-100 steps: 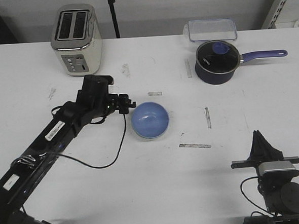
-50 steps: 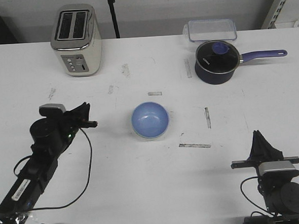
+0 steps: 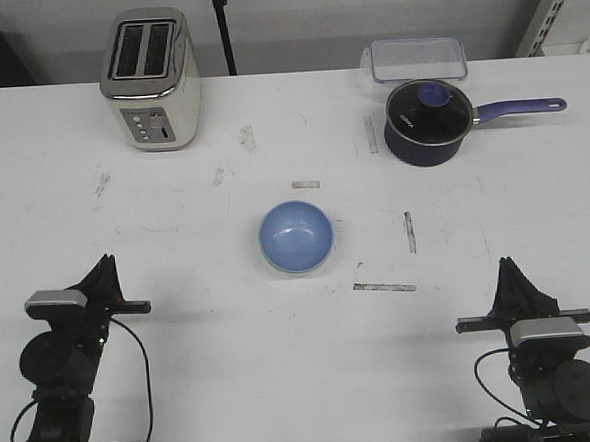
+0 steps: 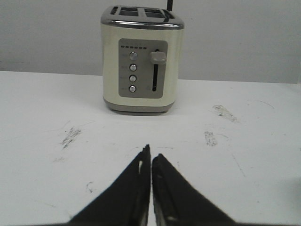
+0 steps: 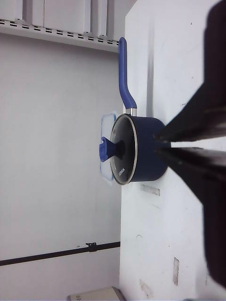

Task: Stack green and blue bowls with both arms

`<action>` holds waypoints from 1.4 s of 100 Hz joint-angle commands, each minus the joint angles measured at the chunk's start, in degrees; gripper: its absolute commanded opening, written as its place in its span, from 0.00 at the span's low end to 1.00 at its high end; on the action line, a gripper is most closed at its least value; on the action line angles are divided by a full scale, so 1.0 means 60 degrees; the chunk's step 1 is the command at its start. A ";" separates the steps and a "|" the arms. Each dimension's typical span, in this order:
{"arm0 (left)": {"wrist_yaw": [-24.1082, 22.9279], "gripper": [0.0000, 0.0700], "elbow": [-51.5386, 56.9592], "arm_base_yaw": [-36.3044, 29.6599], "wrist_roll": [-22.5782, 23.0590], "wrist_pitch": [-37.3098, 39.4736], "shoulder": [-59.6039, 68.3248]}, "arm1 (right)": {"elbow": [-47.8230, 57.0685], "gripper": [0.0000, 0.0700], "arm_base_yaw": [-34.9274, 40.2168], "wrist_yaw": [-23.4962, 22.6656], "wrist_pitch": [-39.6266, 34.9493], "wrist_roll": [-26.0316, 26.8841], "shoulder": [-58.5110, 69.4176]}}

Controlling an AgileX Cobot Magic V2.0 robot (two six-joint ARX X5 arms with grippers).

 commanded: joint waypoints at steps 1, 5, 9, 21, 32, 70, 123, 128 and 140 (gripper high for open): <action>-0.0029 0.00 -0.0390 0.0102 0.0171 0.0175 -0.0572 | 0.0000 0.02 0.0000 -0.0004 0.0120 -0.0015 -0.0022; -0.0029 0.00 -0.0616 0.0142 0.0171 0.0149 -0.0969 | 0.0000 0.02 0.0000 -0.0004 0.0120 -0.0015 -0.0022; -0.0029 0.00 -0.0794 0.0149 0.0171 0.0109 -0.1344 | 0.0000 0.02 0.0004 -0.0004 0.0120 -0.0015 -0.0022; -0.0029 0.00 -0.0885 0.0149 0.0175 -0.0554 -0.2277 | 0.0000 0.02 0.0000 -0.0004 0.0120 -0.0015 -0.0022; -0.0029 0.00 -0.0885 0.0149 0.0171 -0.0907 -0.2823 | 0.0000 0.02 0.0000 -0.0004 0.0120 -0.0015 -0.0022; -0.0015 0.00 -0.0885 0.0149 0.0168 -0.1038 -0.3231 | 0.0000 0.02 0.0000 -0.0004 0.0120 -0.0015 -0.0022; -0.0608 0.00 -0.1683 -0.0765 0.0328 -0.1384 -0.4218 | 0.0000 0.02 0.0000 -0.0004 0.0120 -0.0015 -0.0022; -0.0608 0.00 -0.1792 -0.0765 0.0328 -0.1435 -0.4411 | 0.0000 0.02 0.0000 -0.0004 0.0120 -0.0015 -0.0022; -0.0637 0.00 -0.2036 -0.0747 0.0535 -0.1552 -0.4856 | 0.0000 0.02 0.0000 0.0000 0.0120 -0.0015 -0.0022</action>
